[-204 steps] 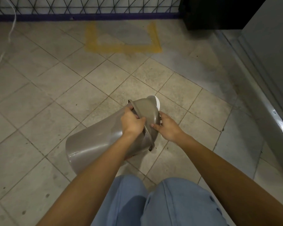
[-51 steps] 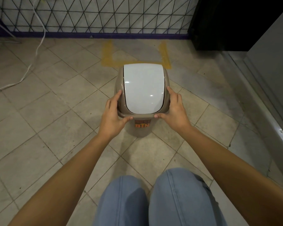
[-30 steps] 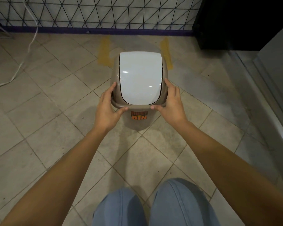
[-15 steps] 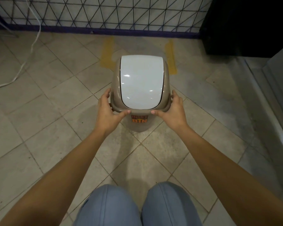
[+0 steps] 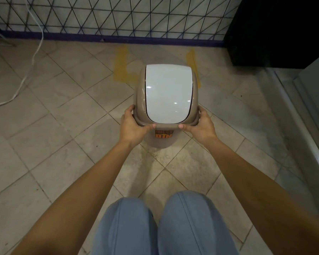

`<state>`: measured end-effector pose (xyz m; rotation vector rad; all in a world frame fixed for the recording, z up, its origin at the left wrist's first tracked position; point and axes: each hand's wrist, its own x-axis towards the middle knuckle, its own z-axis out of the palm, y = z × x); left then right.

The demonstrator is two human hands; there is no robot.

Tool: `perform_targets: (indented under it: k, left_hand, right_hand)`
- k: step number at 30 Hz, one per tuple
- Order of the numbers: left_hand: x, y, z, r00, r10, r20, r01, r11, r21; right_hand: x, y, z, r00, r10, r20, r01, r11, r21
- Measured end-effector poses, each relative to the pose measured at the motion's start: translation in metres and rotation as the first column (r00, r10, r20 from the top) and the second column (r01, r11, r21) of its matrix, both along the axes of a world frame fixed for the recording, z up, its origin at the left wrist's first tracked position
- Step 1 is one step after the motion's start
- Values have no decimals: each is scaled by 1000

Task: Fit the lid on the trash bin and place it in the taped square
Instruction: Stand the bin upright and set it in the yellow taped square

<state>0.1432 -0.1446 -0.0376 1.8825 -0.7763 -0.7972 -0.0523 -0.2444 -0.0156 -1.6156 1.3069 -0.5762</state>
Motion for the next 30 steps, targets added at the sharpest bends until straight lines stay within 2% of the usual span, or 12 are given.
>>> perform_targets:
  k: [7, 15, 22, 25, 27, 30]
  left_hand:
    - [-1, -25, -2, 998, 23, -58, -24, 1000, -5]
    - [11, -57, 5, 998, 64, -18, -64, 998, -1]
    - [20, -83, 9, 992, 121, 32, -122, 992, 39]
    - [24, -91, 13, 979, 138, 147, -146, 988, 43]
    - [24, -92, 16, 942, 140, 306, -153, 988, 21]
    - [24, -94, 21, 849, 93, 520, -65, 995, -73]
  right_hand:
    - [1, -24, 0, 1000, -9, 11, 9, 1000, 19]
    - [18, -51, -7, 995, -12, 100, 12, 1000, 3]
    - [37, -85, -8, 998, 13, 65, -13, 1000, 0]
    - [42, -98, -6, 998, 50, -36, -52, 997, -63]
    - [44, -102, -5, 991, 48, -125, -72, 978, -194]
    - [48, -105, 1, 985, 88, -151, -143, 902, -406]
